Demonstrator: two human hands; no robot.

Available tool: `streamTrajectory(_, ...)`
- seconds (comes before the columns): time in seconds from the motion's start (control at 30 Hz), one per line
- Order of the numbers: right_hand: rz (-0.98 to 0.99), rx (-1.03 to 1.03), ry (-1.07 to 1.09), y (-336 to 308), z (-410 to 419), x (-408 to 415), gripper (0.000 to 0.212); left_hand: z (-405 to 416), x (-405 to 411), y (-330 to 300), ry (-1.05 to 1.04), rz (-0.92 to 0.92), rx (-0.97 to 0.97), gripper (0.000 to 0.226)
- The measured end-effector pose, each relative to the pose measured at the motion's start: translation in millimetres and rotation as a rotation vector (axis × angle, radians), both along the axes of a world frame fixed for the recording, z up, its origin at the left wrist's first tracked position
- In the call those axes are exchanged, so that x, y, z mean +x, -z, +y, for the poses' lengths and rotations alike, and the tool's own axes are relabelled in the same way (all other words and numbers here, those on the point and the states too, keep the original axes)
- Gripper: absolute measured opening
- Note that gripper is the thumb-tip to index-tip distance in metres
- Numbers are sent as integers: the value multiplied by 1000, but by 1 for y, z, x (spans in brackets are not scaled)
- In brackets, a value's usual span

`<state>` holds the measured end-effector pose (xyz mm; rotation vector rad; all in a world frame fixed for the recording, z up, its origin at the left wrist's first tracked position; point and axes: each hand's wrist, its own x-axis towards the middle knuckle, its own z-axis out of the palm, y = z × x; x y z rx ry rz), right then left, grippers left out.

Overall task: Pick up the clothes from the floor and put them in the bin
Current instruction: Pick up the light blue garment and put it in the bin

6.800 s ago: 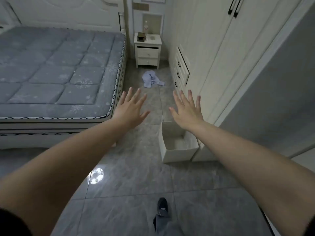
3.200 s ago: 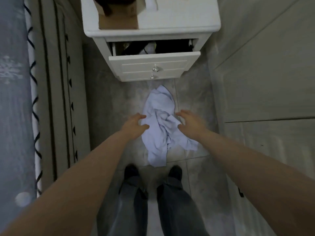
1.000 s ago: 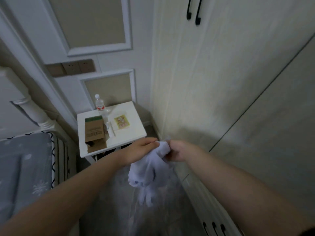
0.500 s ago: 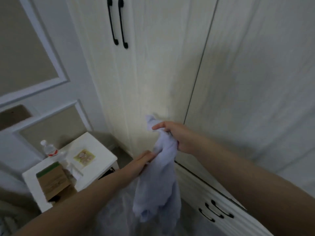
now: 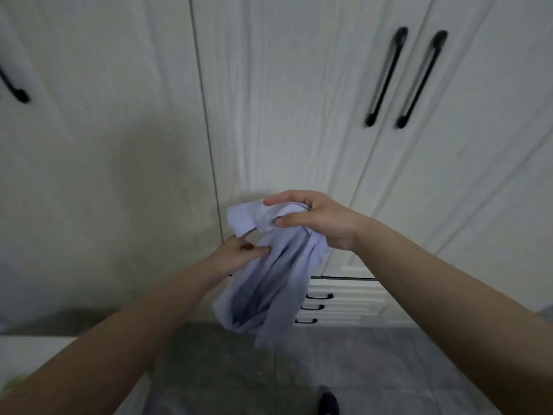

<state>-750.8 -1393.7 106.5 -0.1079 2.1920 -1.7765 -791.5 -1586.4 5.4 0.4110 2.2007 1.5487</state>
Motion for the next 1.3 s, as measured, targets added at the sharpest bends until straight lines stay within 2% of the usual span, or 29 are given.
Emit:
streamTrajectory(0.1, 33, 45, 113, -13, 45, 34, 43, 51, 0, -7, 143, -109, -2, 31)
streamTrajectory(0.17, 34, 71, 198, -16, 79, 54, 47, 85, 1, -12, 192, -94, -21, 26)
streamTrajectory(0.23, 55, 157, 291, -18, 115, 79, 52, 125, 6, -18, 247, -76, -37, 12)
streamTrajectory(0.37, 57, 331, 496, -17, 187, 136, 65, 212, 30, -27, 289, -47, -30, 20)
streamTrajectory(0.53, -51, 506, 714, -7, 278, 217, 70, 323, 81, -34, 378, -22, 37, 12)
streamTrajectory(0.63, -74, 565, 792, 1, 320, 251, 70, 378, 111, -44, 413, -27, 90, 10)
streamTrajectory(0.8, -159, 695, 872, 9, 392, 303, 87, 482, 184, -71, 554, -40, 180, 13)
streamTrajectory(0.87, -171, 756, 878, 11, 418, 317, 77, 515, 210, -79, 612, -6, 197, 13)
streamTrajectory(0.97, -175, 830, 921, 11, 455, 338, 35, 558, 242, -85, 707, 73, 173, 12)
streamTrajectory(1.03, -168, 859, 963, 13, 473, 350, 21, 578, 255, -84, 755, 91, 157, 16)
streamTrajectory(1.17, -94, 852, 1108, 18, 507, 378, 30, 613, 268, -73, 816, 41, 186, 30)
streamTrajectory(1.3, -38, 788, 1227, 19, 535, 400, 22, 648, 267, -45, 872, 13, 10, 65)
